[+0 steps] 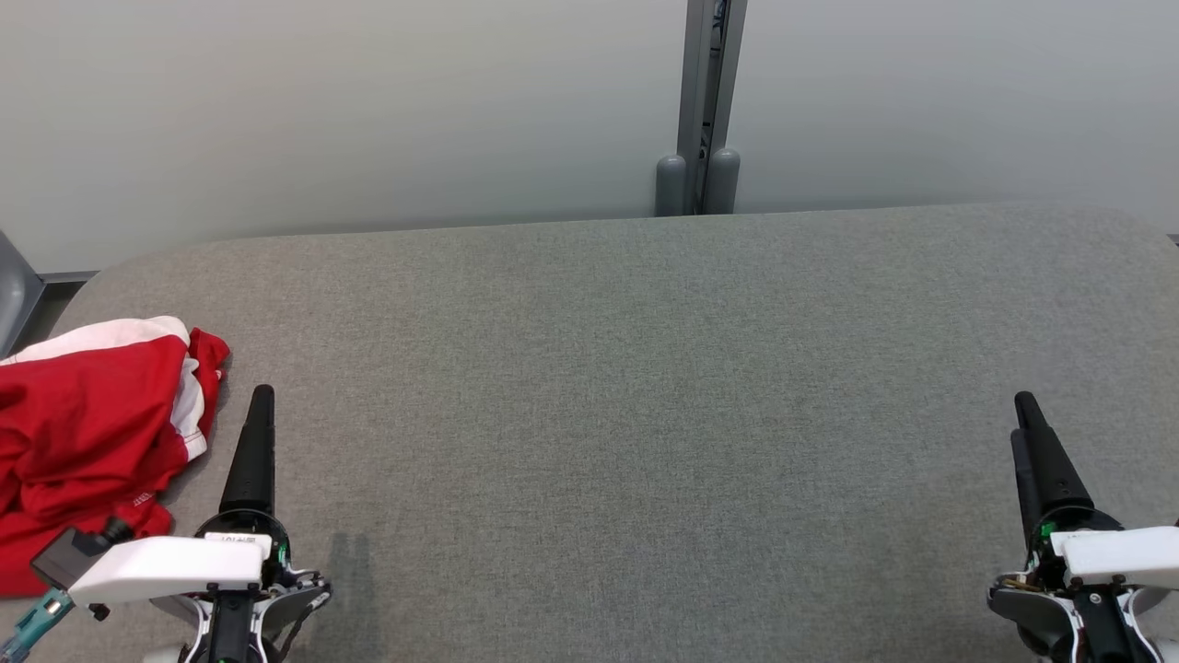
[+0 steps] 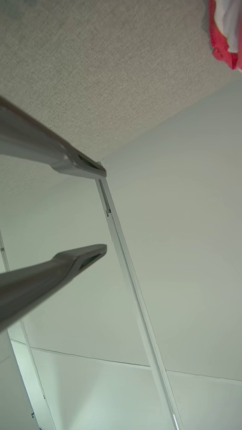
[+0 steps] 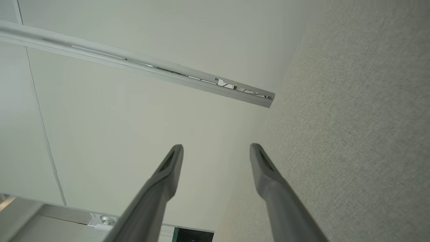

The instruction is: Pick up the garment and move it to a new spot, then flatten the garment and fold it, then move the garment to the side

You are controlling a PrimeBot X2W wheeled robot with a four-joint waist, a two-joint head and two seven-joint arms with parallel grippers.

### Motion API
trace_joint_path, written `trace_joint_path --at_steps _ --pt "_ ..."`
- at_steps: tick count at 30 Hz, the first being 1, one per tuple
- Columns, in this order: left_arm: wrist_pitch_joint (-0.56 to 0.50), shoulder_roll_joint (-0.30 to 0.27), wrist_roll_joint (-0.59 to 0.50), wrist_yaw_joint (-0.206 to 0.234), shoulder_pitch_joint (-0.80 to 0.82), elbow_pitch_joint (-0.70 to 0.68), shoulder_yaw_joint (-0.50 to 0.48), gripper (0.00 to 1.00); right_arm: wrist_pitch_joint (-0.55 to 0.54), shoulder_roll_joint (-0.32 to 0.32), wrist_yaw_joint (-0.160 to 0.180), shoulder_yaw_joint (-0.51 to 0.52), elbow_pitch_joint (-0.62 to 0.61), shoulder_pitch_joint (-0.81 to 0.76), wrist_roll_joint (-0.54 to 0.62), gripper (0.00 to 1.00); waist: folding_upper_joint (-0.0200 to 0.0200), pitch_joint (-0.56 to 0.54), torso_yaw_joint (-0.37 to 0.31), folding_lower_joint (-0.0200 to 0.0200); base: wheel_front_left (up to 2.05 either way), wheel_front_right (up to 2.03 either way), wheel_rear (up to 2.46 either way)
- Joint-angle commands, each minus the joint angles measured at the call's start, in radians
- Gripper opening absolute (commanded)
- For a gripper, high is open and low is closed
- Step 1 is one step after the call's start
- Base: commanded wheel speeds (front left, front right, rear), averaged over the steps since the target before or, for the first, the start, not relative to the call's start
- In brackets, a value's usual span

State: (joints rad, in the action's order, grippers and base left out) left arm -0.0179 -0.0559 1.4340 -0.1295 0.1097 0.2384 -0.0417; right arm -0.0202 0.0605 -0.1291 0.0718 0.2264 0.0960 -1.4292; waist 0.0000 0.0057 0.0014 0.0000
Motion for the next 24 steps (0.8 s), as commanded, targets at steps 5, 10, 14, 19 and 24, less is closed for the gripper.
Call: trace_joint_path --at_steps 5,10,14,19,24 --pt "0.028 -0.014 -0.148 -0.001 0.035 -0.049 0.024 1.0 0.03 0.019 -0.001 -0.01 -0.055 0.035 0.153 1.0 0.0 -0.001 0.0 0.0 0.0 0.0 0.0" --pt "0.047 -0.027 -0.258 -0.001 0.034 -0.063 0.046 1.0 0.05 0.027 -0.001 -0.025 -0.074 0.033 0.271 1.0 0.0 -0.003 -0.001 0.0 0.0 0.0 0.0" --pt "0.062 -0.035 -0.35 -0.001 0.028 -0.069 0.06 1.0 0.065 0.036 -0.001 -0.038 -0.08 0.03 0.366 1.0 0.0 -0.005 -0.001 0.0 0.0 0.0 0.0" --pt "0.076 -0.045 -0.436 0.001 0.022 -0.069 0.073 1.0 0.079 0.044 -0.002 -0.053 -0.082 0.027 0.459 1.0 0.0 -0.007 -0.001 0.0 0.0 0.0 0.0" --pt "0.096 -0.057 -0.551 0.011 0.012 -0.069 0.091 1.0 0.099 0.05 -0.002 -0.064 -0.076 0.025 0.597 1.0 0.0 -0.013 -0.002 0.0 0.0 0.0 0.0"
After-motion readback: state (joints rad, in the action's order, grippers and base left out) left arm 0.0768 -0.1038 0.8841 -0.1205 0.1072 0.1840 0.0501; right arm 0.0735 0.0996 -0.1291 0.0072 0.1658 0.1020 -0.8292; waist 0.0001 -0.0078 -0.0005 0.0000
